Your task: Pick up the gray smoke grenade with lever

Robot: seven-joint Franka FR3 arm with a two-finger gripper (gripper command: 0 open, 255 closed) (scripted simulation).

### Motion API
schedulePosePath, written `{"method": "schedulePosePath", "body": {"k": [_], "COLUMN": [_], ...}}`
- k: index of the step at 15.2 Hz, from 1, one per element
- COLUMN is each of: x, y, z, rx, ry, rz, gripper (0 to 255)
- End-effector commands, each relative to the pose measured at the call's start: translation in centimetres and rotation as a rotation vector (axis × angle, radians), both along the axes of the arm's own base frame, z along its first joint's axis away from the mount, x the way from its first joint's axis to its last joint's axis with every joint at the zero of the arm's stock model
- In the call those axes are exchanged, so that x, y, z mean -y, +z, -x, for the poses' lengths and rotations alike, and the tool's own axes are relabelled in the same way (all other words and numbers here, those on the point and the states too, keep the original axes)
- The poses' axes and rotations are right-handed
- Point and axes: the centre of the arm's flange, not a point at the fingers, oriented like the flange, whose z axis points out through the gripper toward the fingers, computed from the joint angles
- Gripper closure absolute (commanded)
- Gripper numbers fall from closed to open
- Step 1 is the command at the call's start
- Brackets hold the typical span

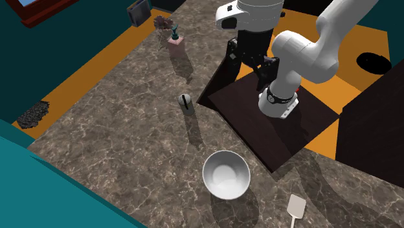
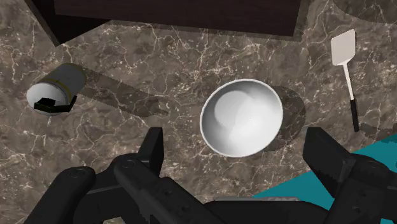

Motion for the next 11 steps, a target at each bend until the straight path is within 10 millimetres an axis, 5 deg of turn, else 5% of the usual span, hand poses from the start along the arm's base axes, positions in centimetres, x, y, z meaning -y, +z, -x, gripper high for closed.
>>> {"method": "schedulePosePath", "body": {"k": [1, 11], "x": [0.0, 7.8], "y": [0.0, -9.5], "z": [0.0, -3.6], "rx": [0.000, -0.041], "ry": [0.000, 0.038], "rz": [0.000, 0.048], "gripper": [0, 0]}}
